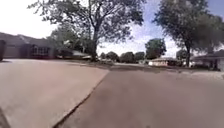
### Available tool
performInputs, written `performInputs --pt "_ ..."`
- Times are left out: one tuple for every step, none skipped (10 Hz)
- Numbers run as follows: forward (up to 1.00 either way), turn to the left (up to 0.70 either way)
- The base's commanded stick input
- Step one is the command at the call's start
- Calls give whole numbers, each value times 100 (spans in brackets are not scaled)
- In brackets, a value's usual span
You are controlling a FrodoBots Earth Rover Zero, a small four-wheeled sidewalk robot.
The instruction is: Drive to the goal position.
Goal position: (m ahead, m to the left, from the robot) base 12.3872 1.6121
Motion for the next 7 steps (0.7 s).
performInputs --pt "100 0" --pt "100 0" --pt "100 0" --pt "100 0" --pt "100 0" --pt "100 0" --pt "100 0"
